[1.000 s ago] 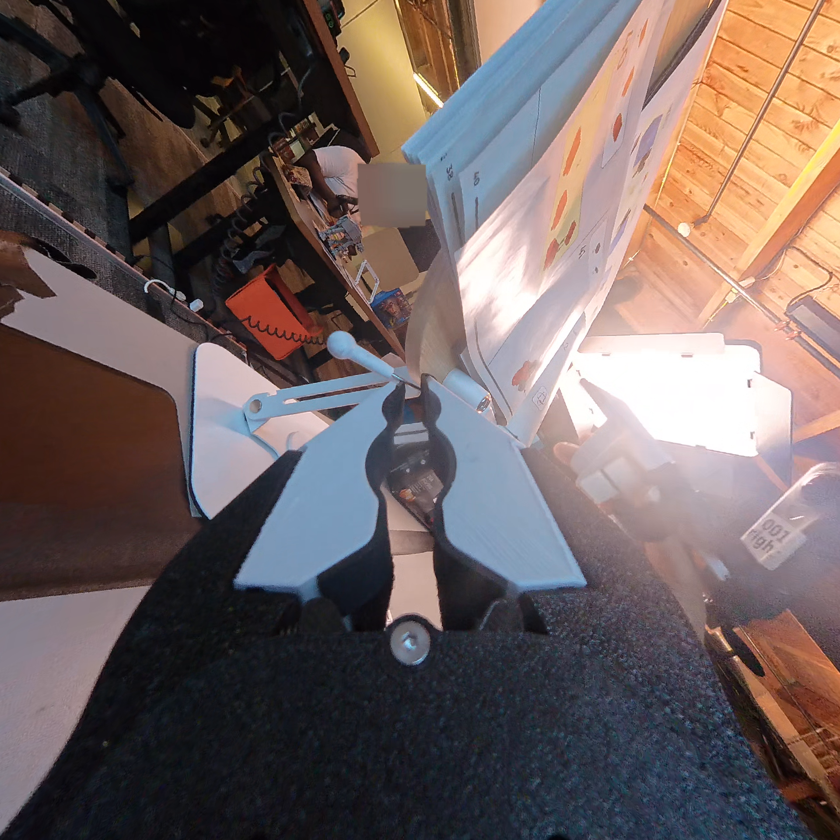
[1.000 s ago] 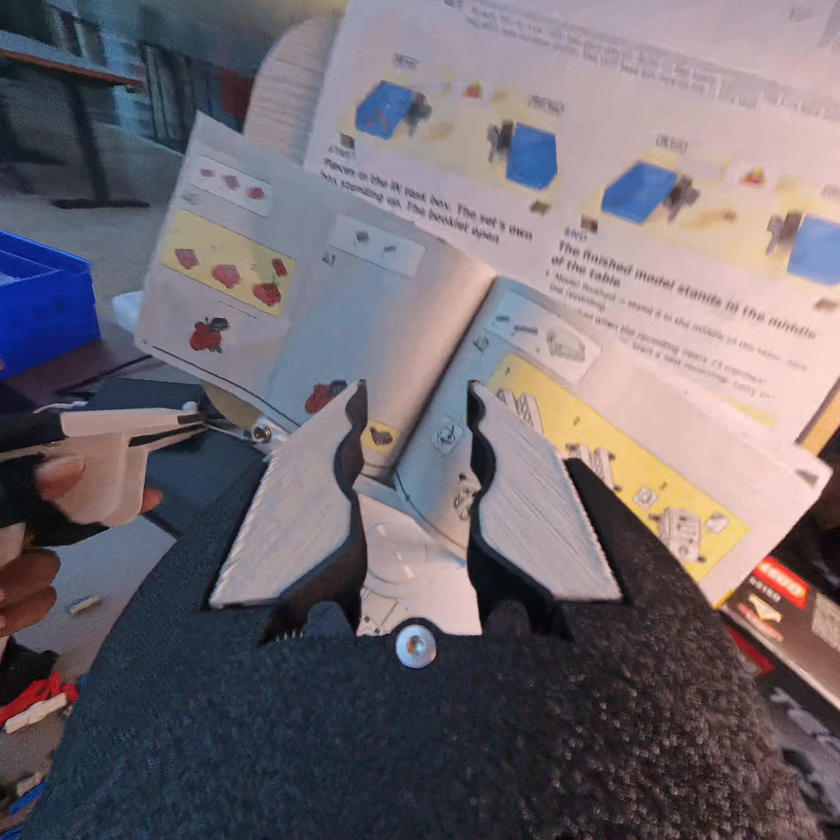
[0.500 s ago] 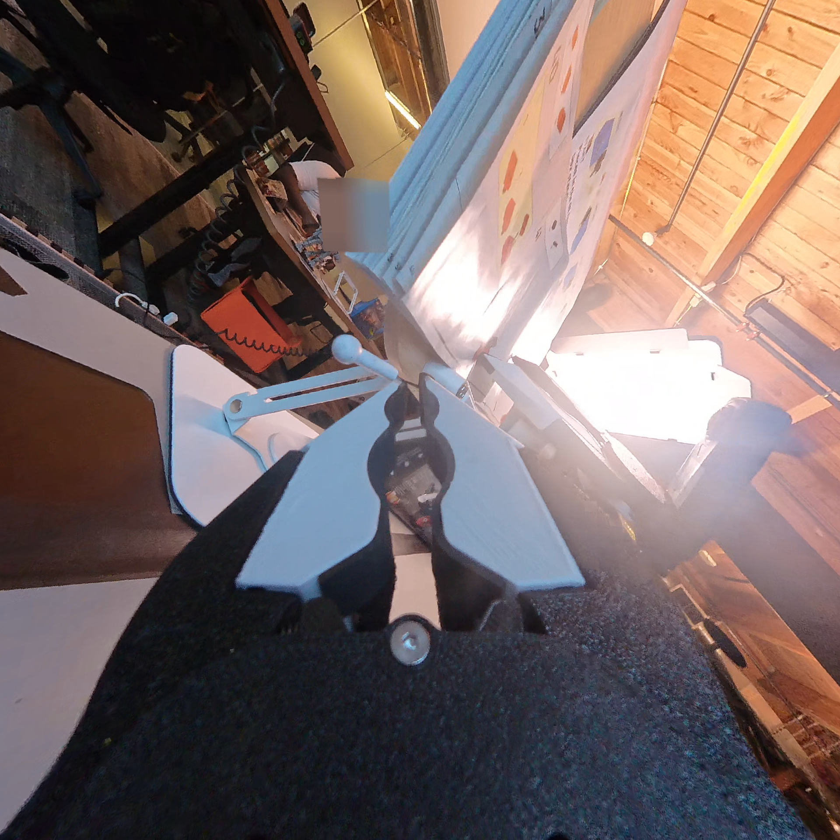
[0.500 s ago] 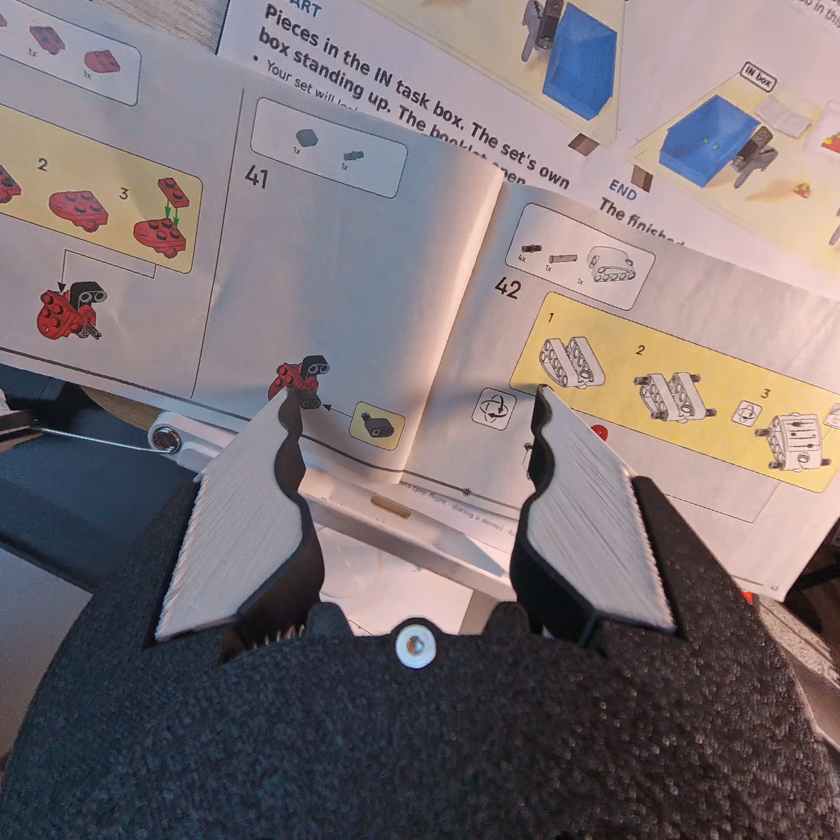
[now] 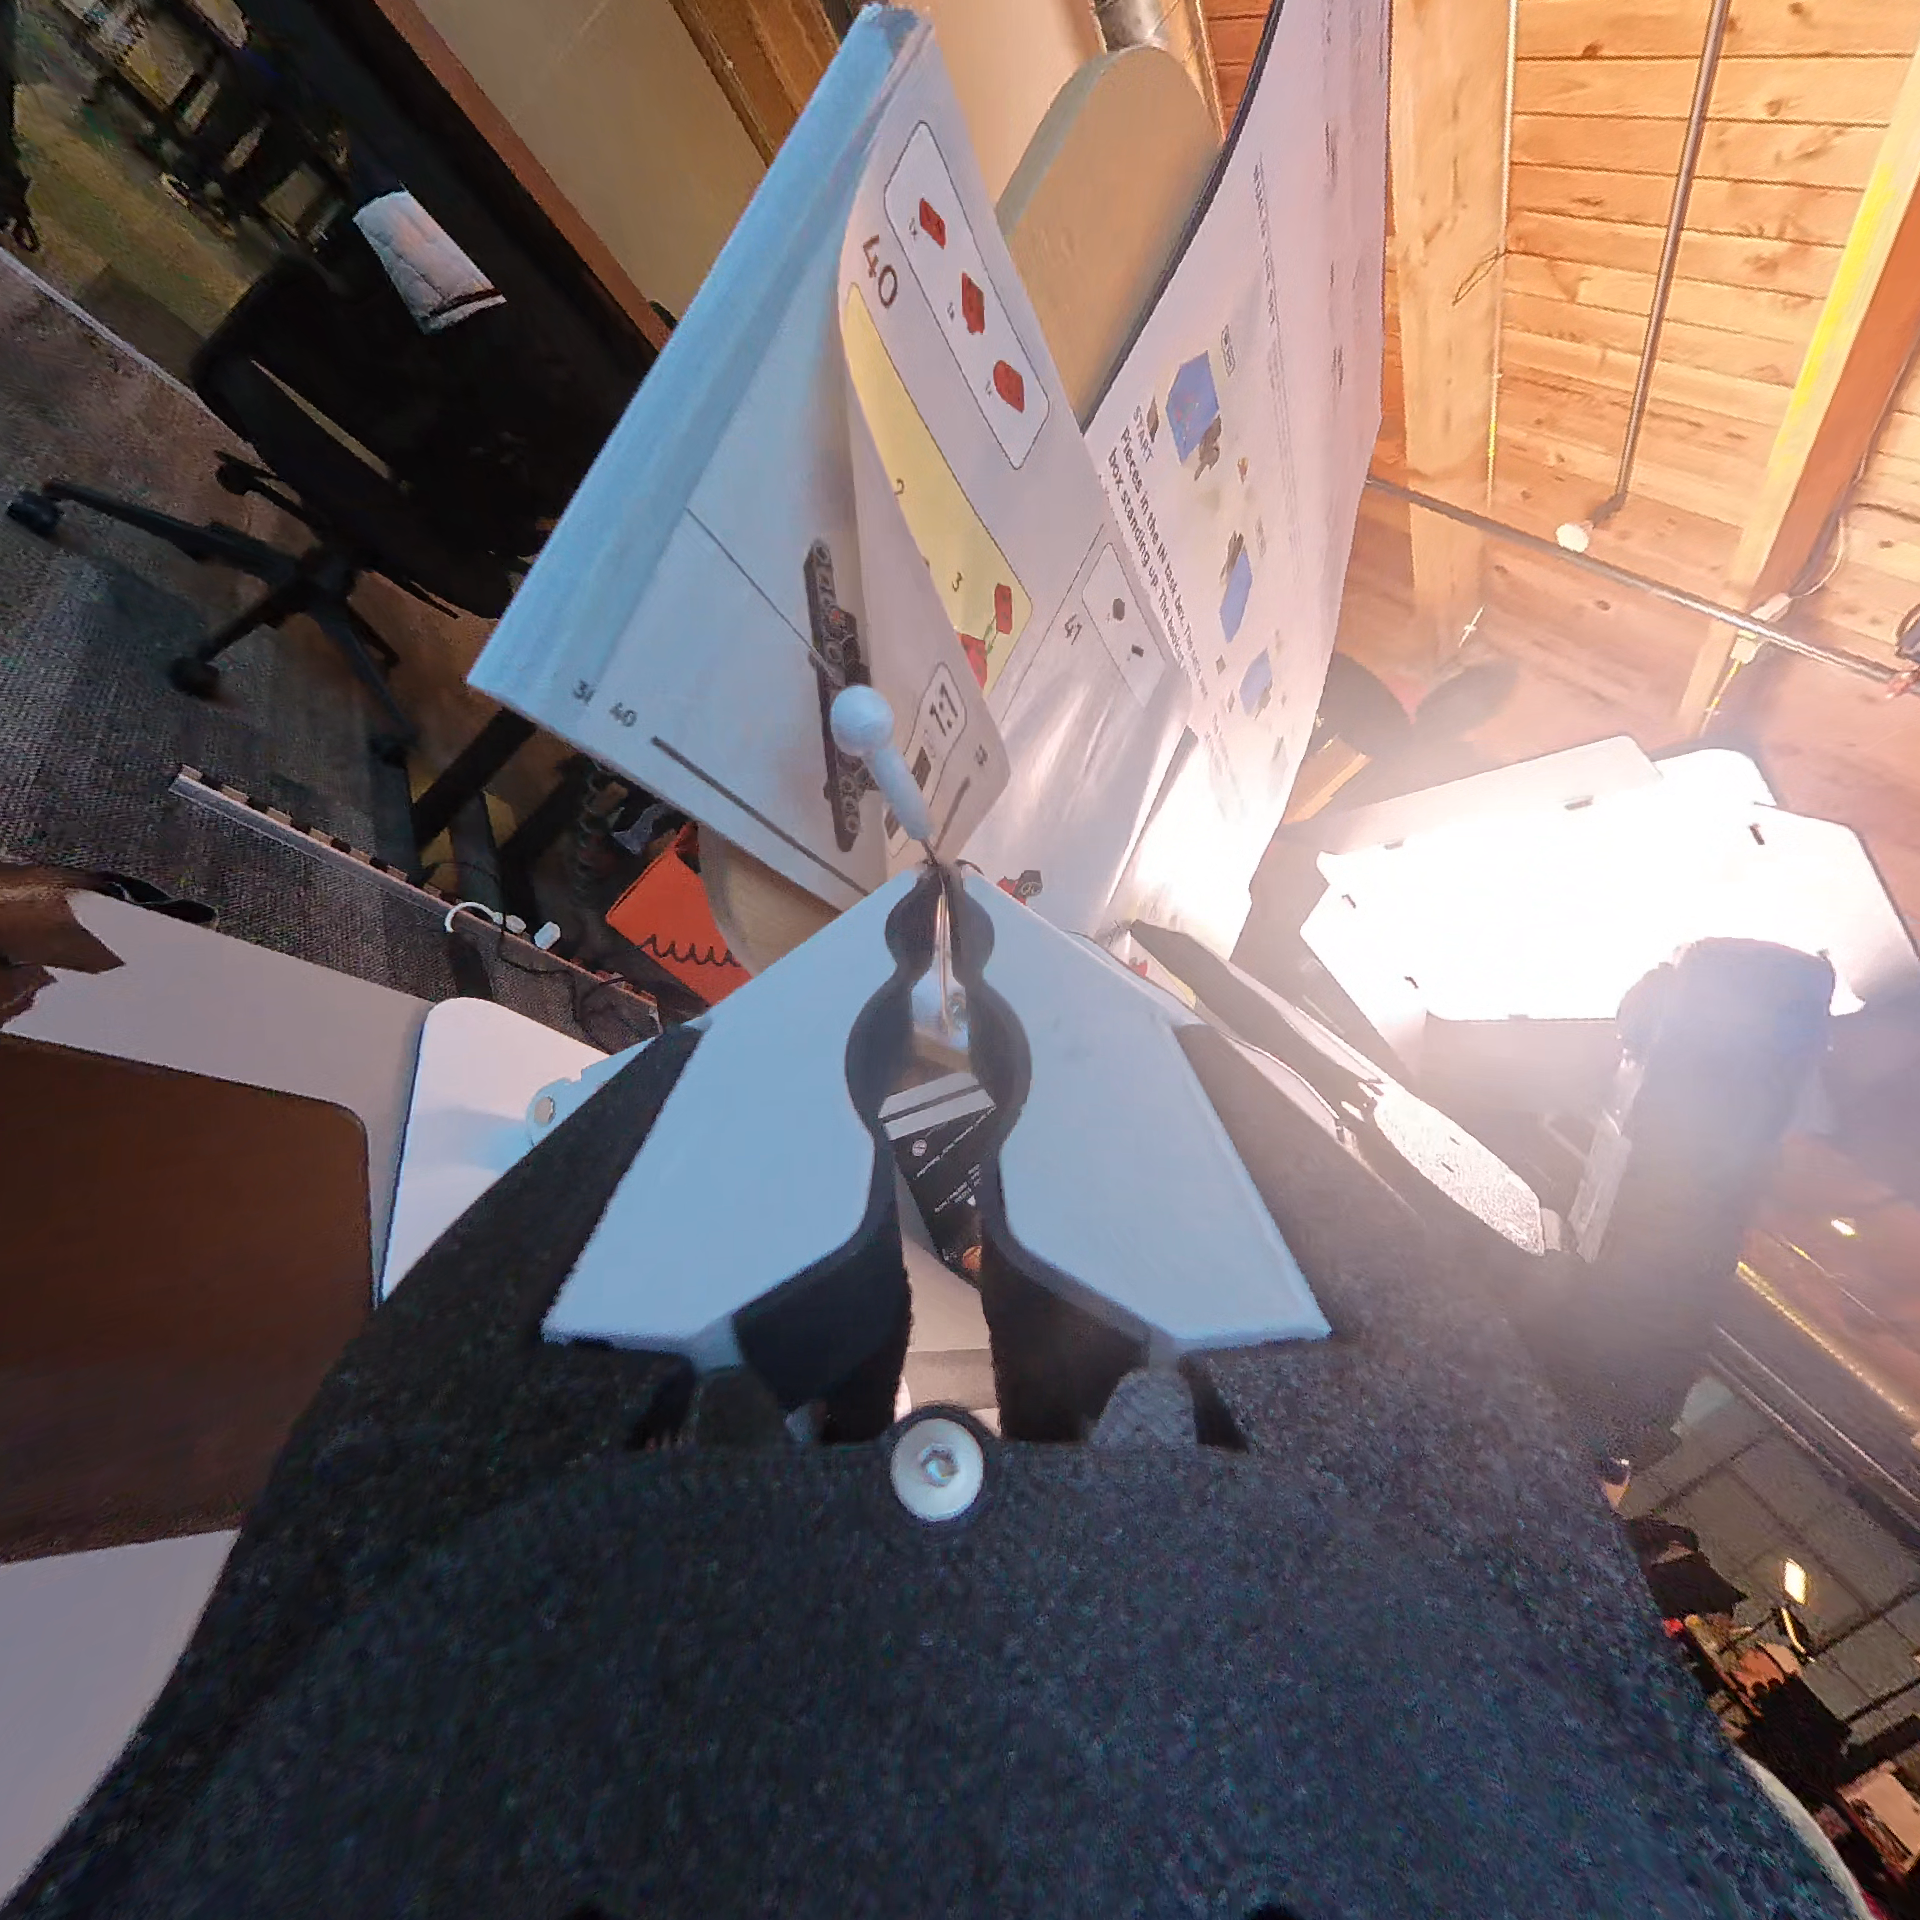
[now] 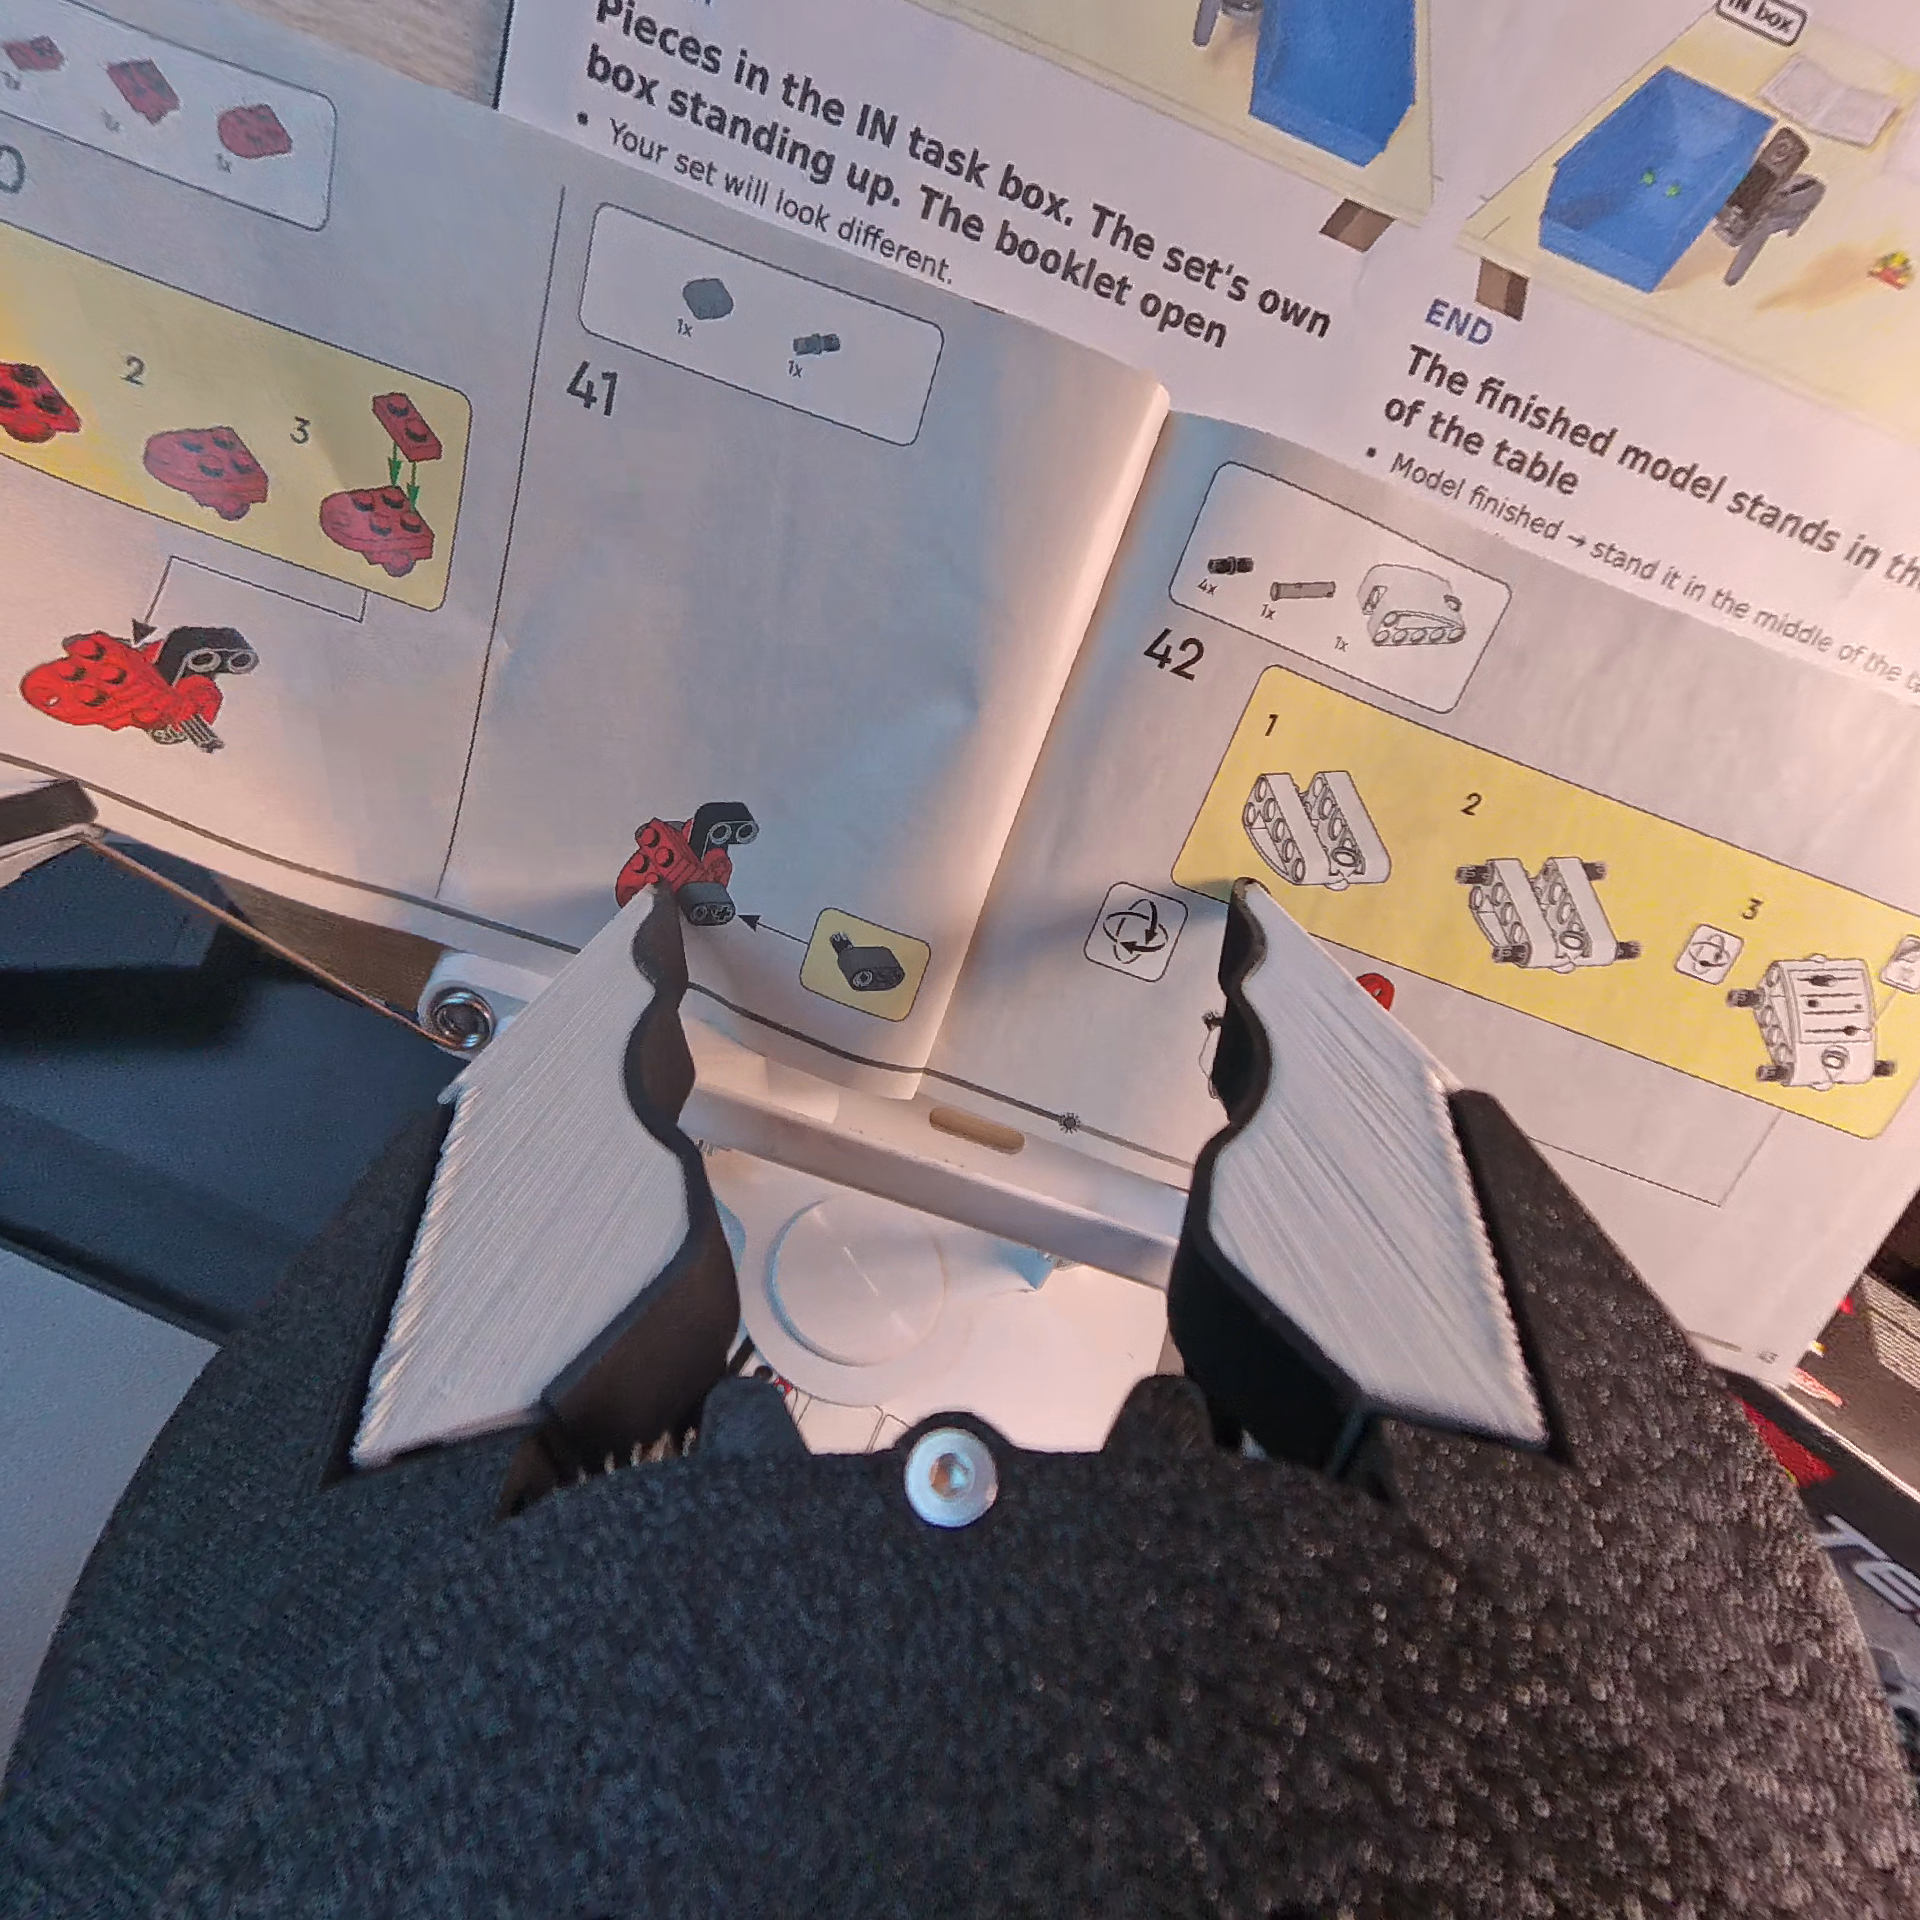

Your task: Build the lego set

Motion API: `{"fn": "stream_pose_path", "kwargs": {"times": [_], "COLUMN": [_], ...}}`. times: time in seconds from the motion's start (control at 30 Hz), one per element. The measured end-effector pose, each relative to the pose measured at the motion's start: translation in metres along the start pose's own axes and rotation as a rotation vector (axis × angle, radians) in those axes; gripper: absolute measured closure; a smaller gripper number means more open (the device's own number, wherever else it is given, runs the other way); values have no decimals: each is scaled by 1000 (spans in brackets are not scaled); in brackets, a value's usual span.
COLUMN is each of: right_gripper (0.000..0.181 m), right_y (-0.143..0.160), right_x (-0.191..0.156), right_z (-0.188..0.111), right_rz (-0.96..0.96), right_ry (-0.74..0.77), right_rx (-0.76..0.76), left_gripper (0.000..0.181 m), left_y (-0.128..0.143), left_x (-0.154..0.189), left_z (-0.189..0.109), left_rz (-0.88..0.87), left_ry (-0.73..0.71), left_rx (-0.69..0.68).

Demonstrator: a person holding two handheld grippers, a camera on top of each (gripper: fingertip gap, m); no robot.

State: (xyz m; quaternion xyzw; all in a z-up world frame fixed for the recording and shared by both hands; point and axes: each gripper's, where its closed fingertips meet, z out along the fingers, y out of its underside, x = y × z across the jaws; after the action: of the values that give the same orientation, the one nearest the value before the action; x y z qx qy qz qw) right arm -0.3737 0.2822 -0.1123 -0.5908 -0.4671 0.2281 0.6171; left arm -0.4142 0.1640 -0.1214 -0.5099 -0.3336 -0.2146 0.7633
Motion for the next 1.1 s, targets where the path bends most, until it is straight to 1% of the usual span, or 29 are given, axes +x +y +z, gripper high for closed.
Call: {"fn": "stream_pose_path", "kwargs": {"times": [0.17,0.23,0.27,0.33,0.43,0.5,0.53,0.6,0.67,0.73,0.83,0.9,1.0,1.07,1.1], "right_gripper": [76,73,67,66,63,63,63,63,64,65,68,68,69,73,71], "right_y": [-1,-2,-2,-7,-6,-6,-6,-6,-5,-5,-5,-5,-2,1,3], "right_x": [0,0,0,-2,-7,-7,-7,-8,-8,-9,-13,-14,-14,-11,-10], "right_z": [0,-1,-1,-3,-1,0,0,0,0,1,1,1,1,-1,-2], "right_rz": [33,51,60,34,-4,-4,-6,-10,-2,7,4,0,-16,-23,-21], "right_ry": [16,22,23,30,38,44,47,52,48,41,25,8,-19,-36,-49], "right_rx": [25,32,30,44,34,30,30,38,39,36,41,43,39,36,37], "left_gripper": [180,180,179,179,178,179,179,179,180,181,181,181,180,180,180], "left_y": [-2,0,3,14,26,27,26,20,10,3,0,7,28,42,48], "left_x": [6,1,-6,-20,-22,-19,-18,-12,-2,9,23,33,43,44,45], "left_z": [7,3,-1,-10,-18,-21,-21,-19,-13,-2,20,35,53,58,59], "left_rz": [75,12,-46,-158,-236,-277,-265,-179,-66,65,246,401,660,857,946], "left_ry": [-18,-12,-8,14,68,90,85,64,53,33,32,52,82,108,124], "left_rx": [-30,-18,-13,1,59,105,122,128,99,43,-79,-193,-403,-529,-580]}}
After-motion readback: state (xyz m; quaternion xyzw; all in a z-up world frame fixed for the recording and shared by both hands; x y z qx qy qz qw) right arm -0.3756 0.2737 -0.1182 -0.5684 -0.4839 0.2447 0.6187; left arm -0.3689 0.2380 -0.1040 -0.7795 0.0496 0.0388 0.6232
